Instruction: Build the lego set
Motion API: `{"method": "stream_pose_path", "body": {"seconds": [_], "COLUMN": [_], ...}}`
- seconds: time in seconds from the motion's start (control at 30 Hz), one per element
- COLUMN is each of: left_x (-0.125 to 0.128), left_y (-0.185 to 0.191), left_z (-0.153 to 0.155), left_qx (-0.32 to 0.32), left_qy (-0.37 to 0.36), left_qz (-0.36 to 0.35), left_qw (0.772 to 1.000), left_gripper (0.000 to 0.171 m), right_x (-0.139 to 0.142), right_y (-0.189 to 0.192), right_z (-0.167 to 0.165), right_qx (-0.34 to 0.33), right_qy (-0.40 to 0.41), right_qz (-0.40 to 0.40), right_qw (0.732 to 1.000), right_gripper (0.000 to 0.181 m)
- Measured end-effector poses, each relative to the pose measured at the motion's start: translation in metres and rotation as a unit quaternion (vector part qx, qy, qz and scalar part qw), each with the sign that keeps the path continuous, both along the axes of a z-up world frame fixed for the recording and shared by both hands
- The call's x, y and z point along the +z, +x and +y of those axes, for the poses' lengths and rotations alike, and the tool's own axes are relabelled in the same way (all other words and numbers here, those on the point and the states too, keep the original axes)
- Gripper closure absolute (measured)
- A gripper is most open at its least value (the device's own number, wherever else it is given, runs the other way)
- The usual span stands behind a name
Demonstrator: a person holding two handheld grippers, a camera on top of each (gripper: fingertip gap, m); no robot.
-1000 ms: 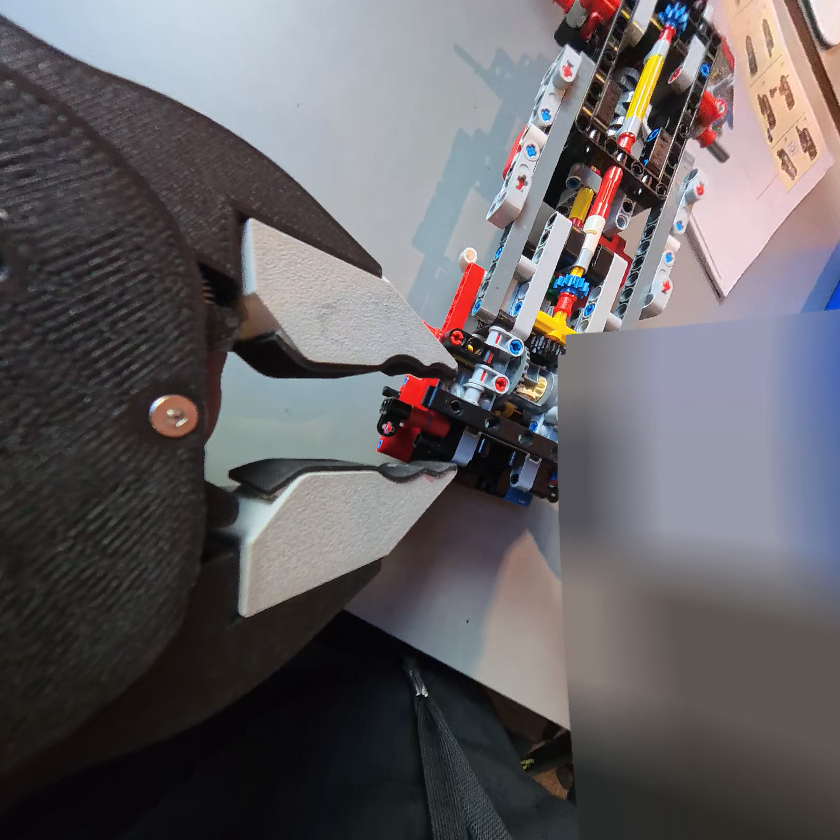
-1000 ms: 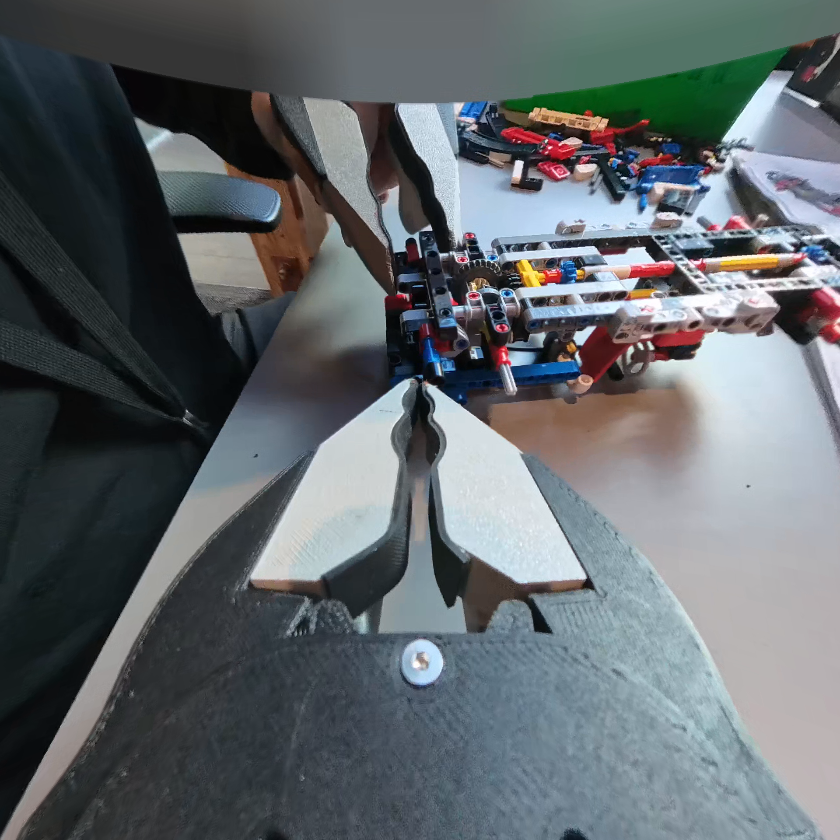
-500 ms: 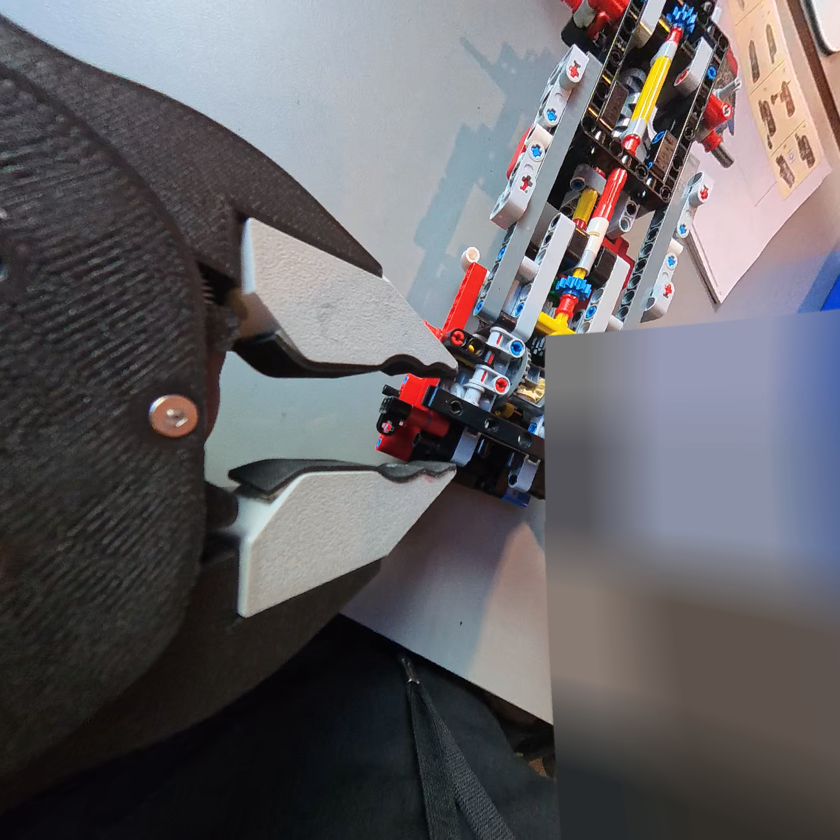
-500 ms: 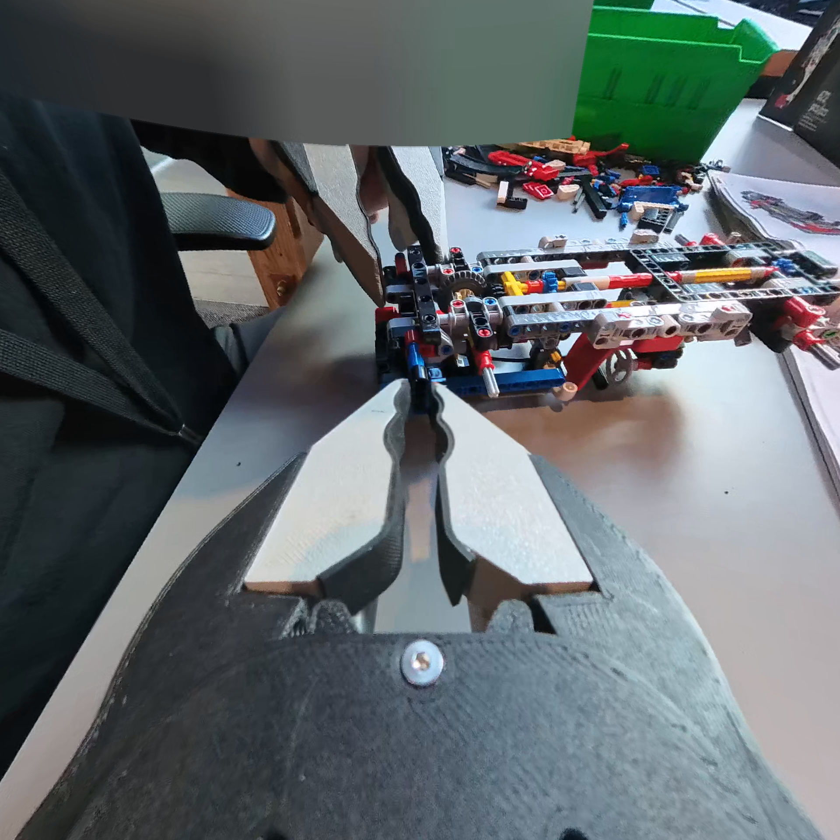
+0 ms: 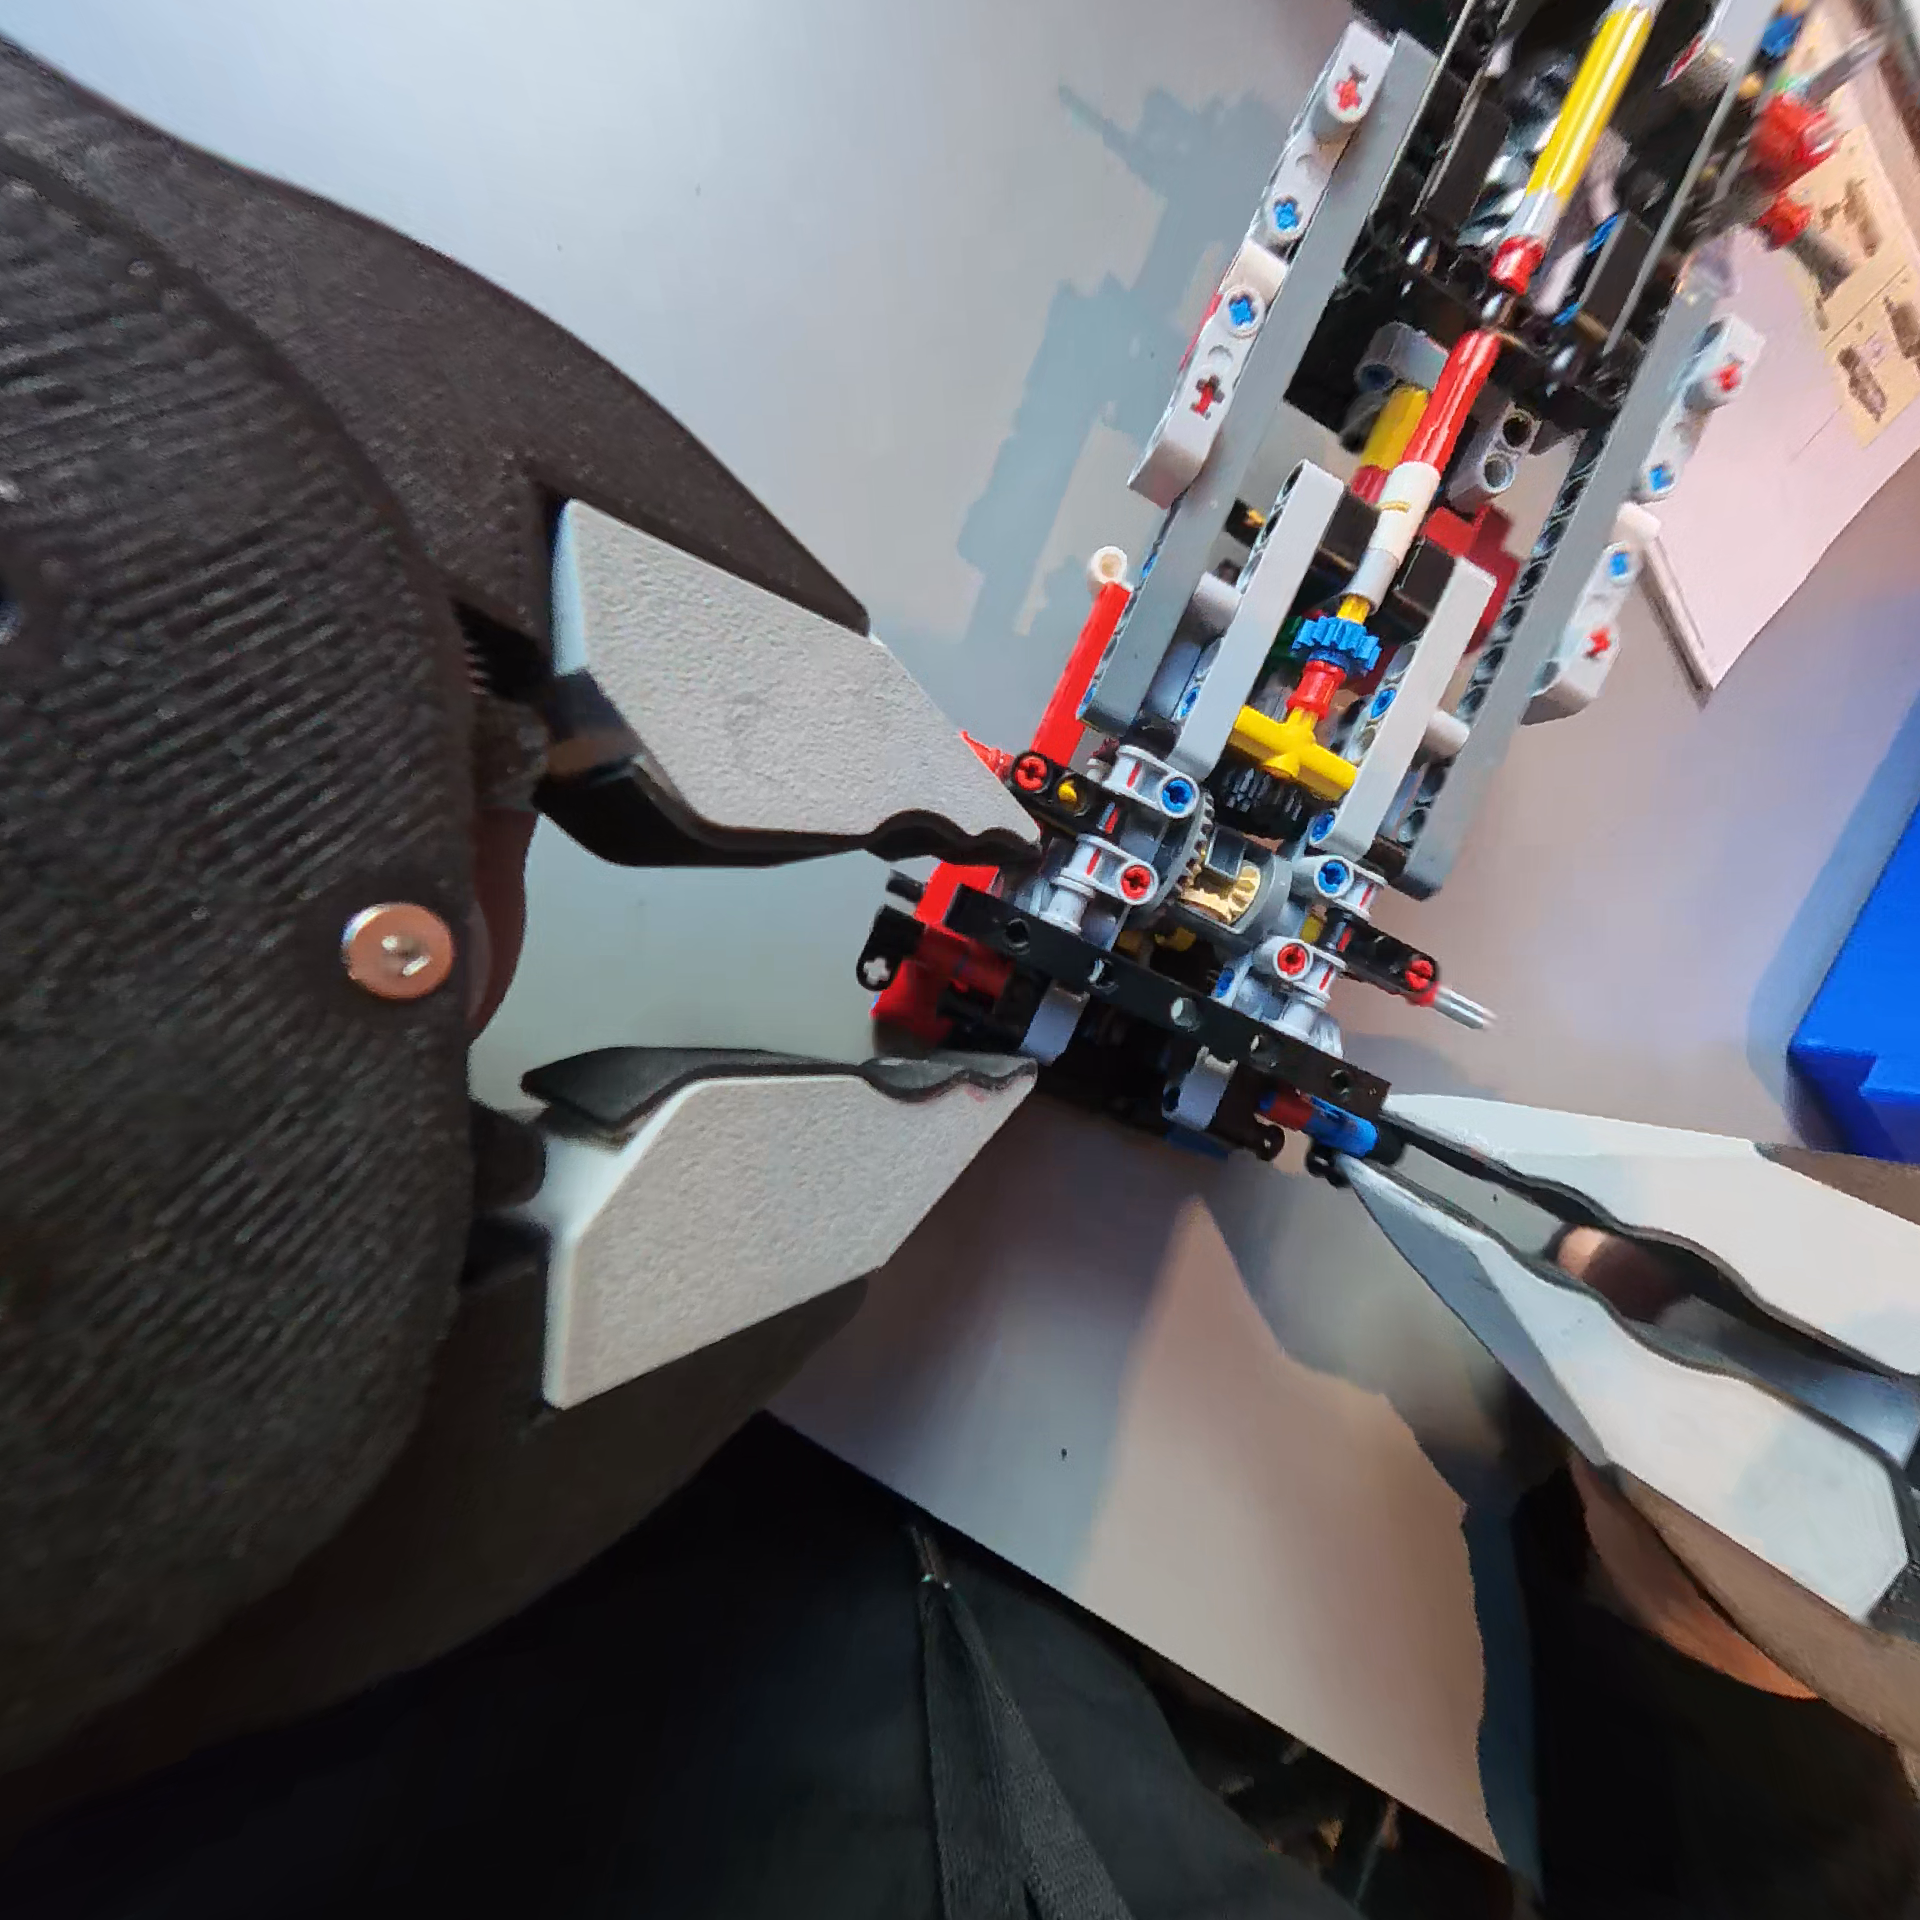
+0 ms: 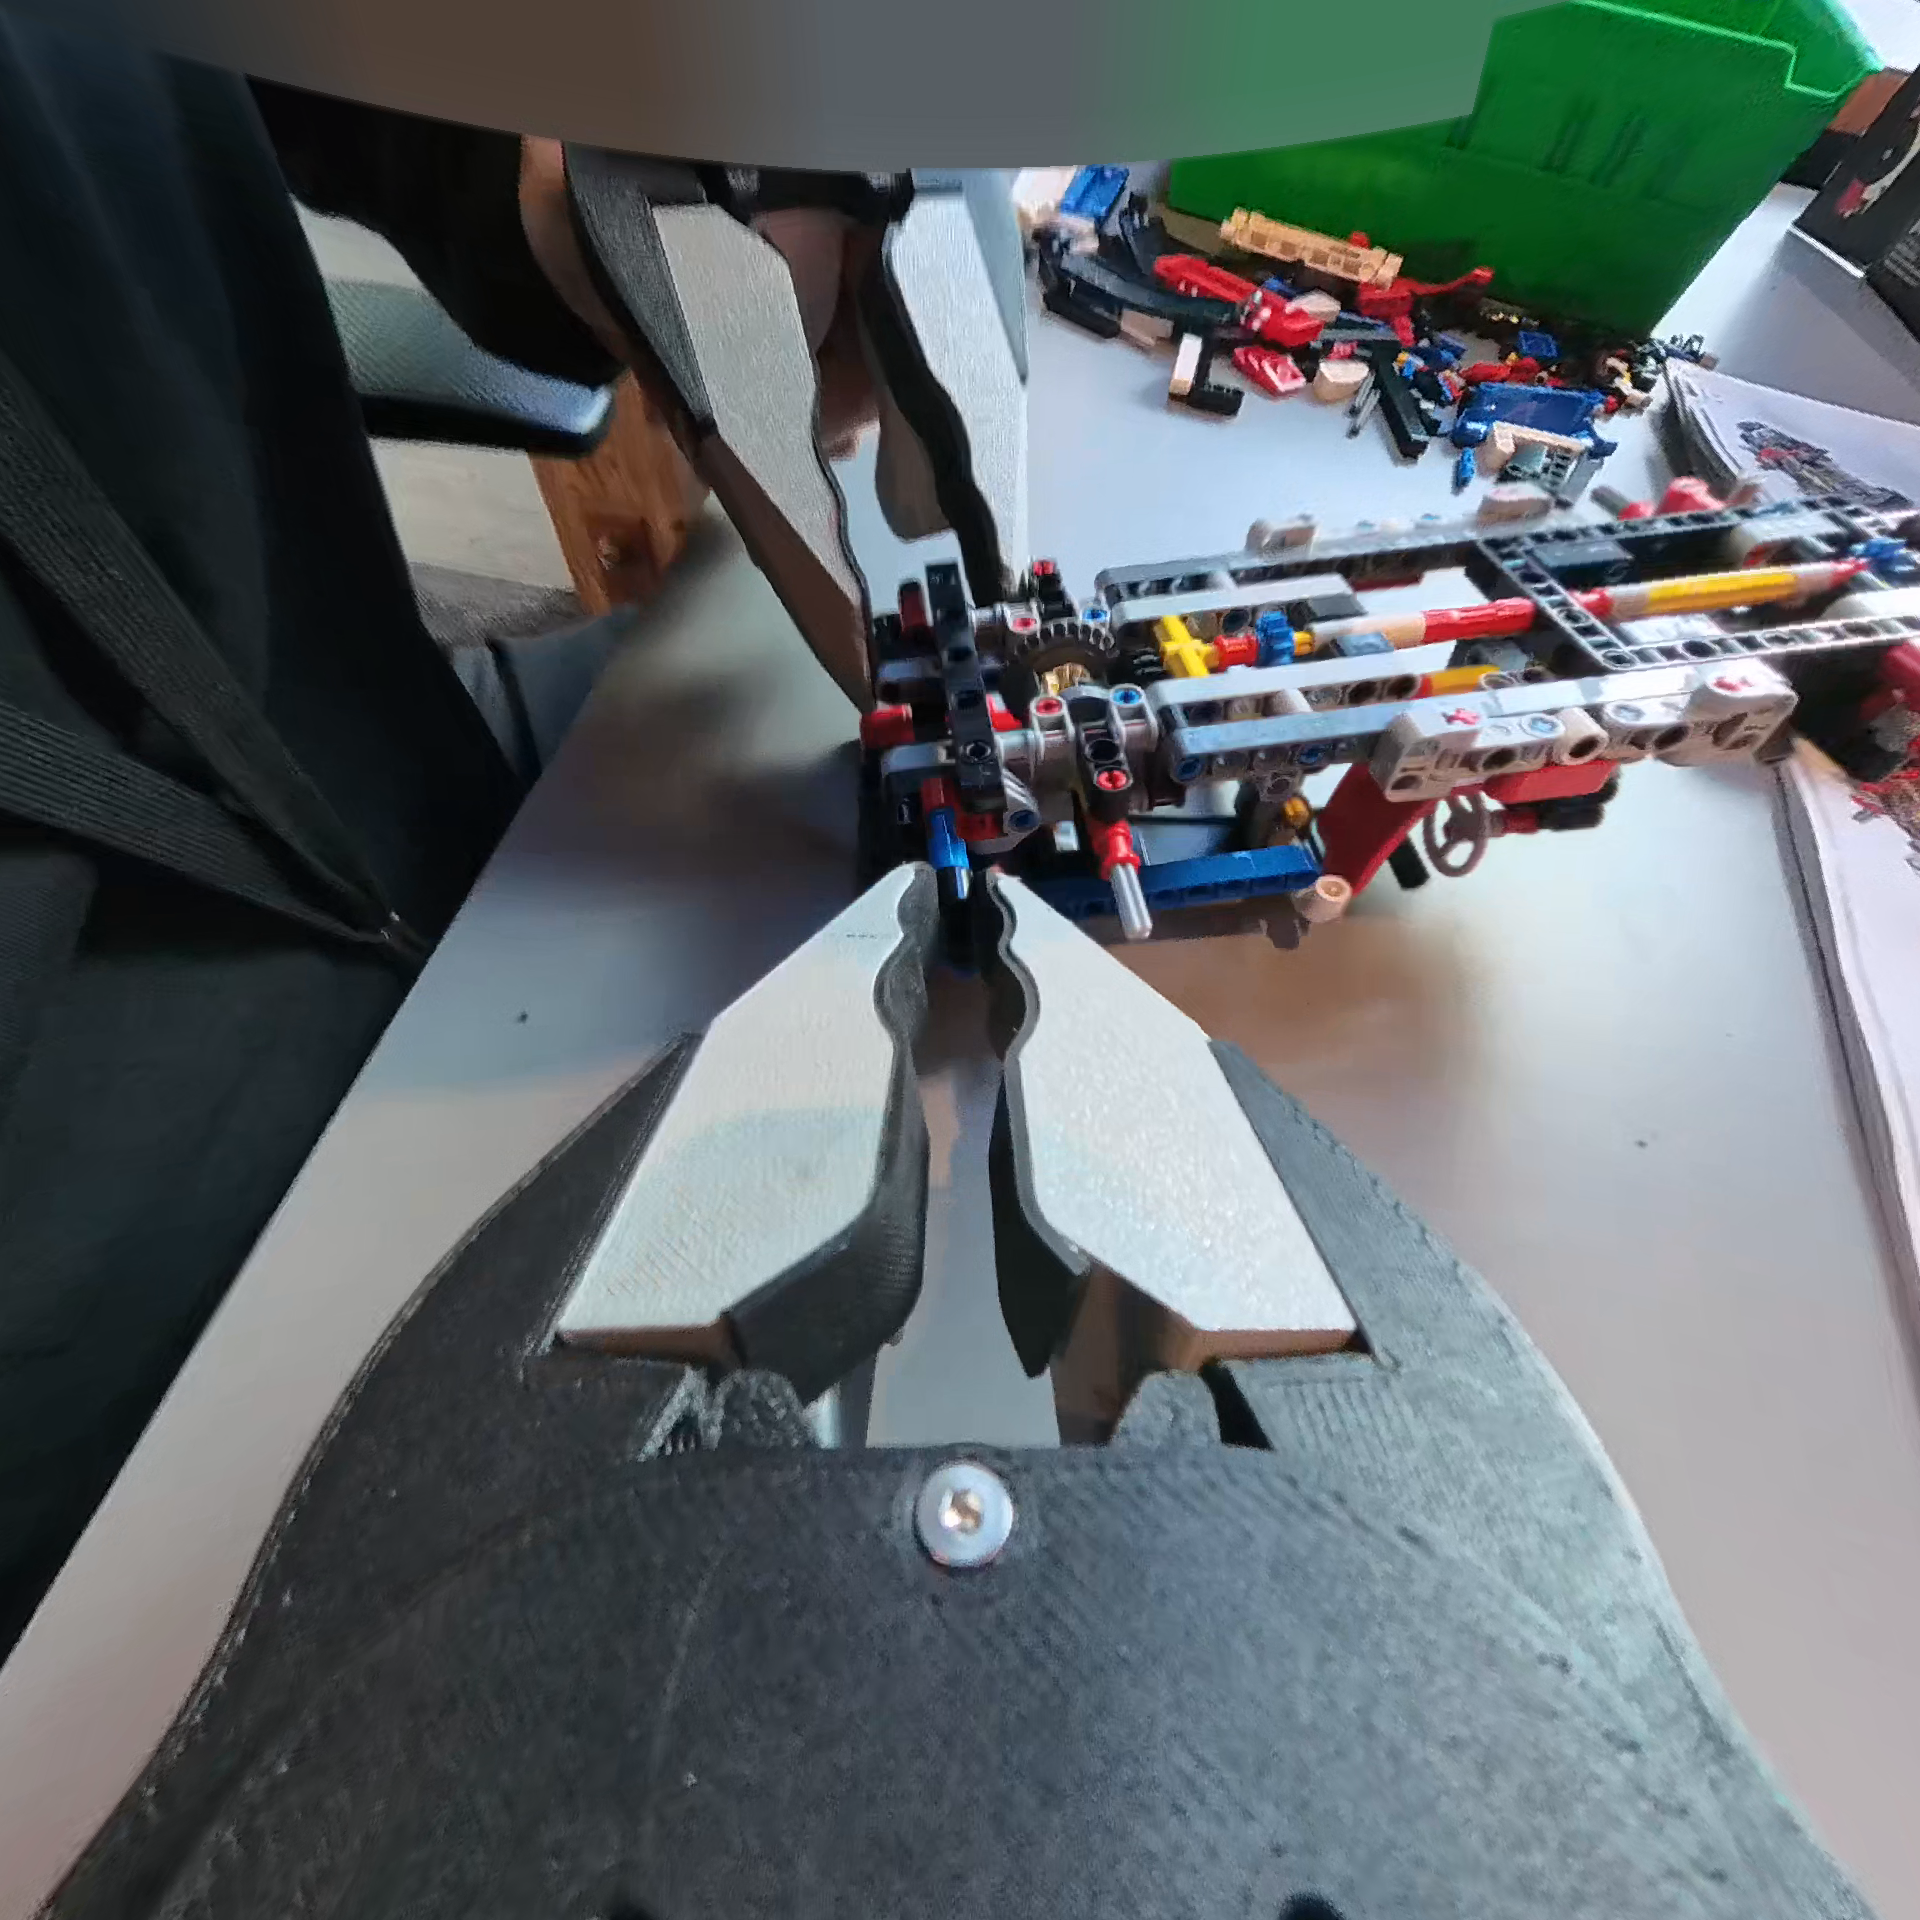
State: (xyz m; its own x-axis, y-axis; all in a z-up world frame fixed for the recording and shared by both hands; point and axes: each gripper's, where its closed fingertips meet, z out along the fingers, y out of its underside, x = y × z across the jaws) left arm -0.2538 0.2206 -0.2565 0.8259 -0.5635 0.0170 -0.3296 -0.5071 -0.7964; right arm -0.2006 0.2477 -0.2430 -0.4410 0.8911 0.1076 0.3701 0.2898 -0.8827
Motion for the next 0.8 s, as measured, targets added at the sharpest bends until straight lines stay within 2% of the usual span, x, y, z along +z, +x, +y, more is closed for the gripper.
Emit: {"method": "stream_pose_path", "body": {"seconds": [0.13, 0.23, 0.4, 0.7, 0.8], "left_x": [0.009, 0.017, 0.007, 0.007, 0.009], "left_y": [0.001, 0.004, -0.002, -0.002, -0.005], "left_z": [0.007, 0.009, 0.005, 0.006, 0.011], "left_qx": [0.000, -0.006, 0.007, 0.012, 0.038], "left_qy": [0.015, 0.031, 0.021, 0.027, 0.050], "left_qz": [0.026, 0.040, 0.047, 0.050, 0.040], "left_qw": [1.000, 0.999, 0.999, 0.998, 0.997], "left_gripper": [0.140, 0.140, 0.140, 0.140, 0.138], "right_x": [-0.018, -0.019, -0.016, -0.015, -0.007], "right_y": [0.003, 0.003, -0.001, -0.003, -0.007], "right_z": [0.000, 0.001, -0.001, -0.002, 0.014], "right_qx": [-0.007, -0.019, -0.016, -0.018, -0.073], "right_qy": [0.055, 0.043, 0.027, 0.020, -0.035], "right_qz": [-0.050, -0.045, -0.040, -0.037, -0.024], "right_qw": [0.997, 0.998, 0.999, 0.999, 0.996], "right_gripper": [0.176, 0.177, 0.177, 0.177, 0.175]}}
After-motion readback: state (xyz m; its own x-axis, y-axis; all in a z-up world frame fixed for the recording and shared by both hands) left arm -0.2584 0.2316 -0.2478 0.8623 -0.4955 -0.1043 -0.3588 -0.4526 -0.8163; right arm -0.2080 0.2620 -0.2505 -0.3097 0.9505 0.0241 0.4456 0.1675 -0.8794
